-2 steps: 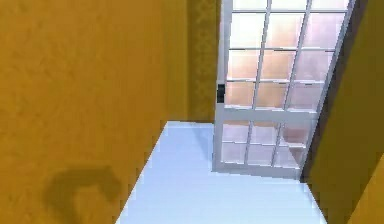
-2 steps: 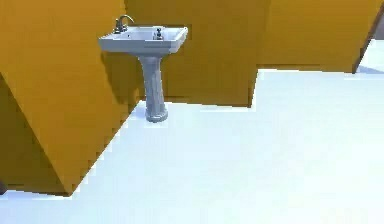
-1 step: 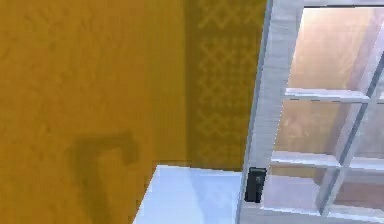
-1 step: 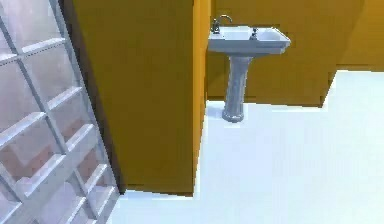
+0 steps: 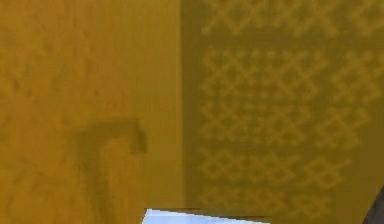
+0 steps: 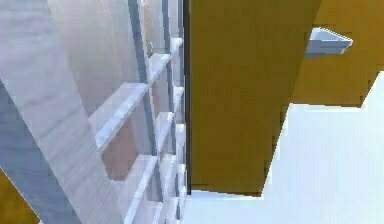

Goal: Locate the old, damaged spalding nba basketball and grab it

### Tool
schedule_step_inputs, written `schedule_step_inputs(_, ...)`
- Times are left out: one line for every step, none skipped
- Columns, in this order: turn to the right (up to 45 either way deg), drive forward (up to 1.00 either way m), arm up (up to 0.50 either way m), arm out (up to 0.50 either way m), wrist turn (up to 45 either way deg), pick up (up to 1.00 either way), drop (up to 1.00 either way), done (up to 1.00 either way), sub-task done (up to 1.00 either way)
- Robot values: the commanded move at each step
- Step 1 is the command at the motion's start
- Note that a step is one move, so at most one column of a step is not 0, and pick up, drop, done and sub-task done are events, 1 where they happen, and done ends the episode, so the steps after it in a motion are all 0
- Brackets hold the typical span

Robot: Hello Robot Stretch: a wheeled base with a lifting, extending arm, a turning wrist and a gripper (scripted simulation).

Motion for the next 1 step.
schedule_step_inputs(33.0,0.0,0.0,0.0,0.0,0.0,0.0,0.0,0.0)
